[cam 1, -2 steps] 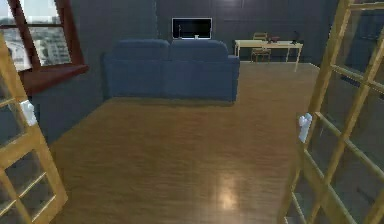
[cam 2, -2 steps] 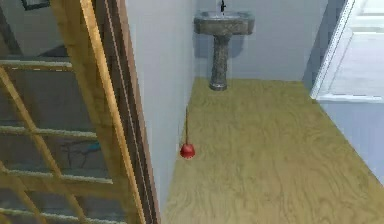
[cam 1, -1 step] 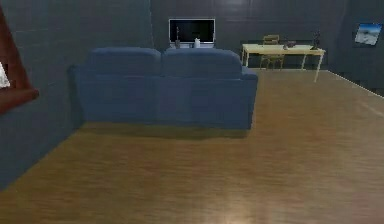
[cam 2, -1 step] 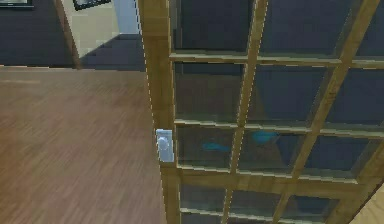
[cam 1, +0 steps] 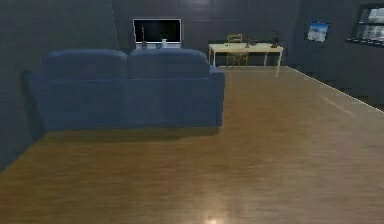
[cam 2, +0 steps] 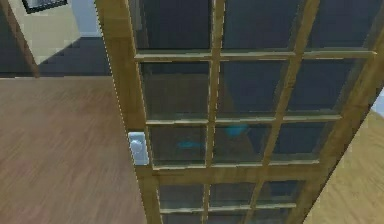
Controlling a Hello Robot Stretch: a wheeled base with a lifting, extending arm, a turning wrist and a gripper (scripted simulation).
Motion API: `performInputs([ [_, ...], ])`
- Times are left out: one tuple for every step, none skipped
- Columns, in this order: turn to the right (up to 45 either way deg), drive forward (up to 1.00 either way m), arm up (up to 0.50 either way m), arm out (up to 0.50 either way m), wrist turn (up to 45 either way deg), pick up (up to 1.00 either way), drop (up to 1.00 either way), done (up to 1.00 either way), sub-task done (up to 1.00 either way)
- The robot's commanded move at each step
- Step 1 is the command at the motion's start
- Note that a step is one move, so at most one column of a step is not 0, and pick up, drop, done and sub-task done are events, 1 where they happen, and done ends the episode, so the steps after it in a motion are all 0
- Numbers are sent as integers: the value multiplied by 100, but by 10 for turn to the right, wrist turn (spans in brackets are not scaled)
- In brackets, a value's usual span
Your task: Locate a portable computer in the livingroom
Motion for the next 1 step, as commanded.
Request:
performInputs([
  [0, 40, 0, 0, 0, 0, 0, 0, 0],
])
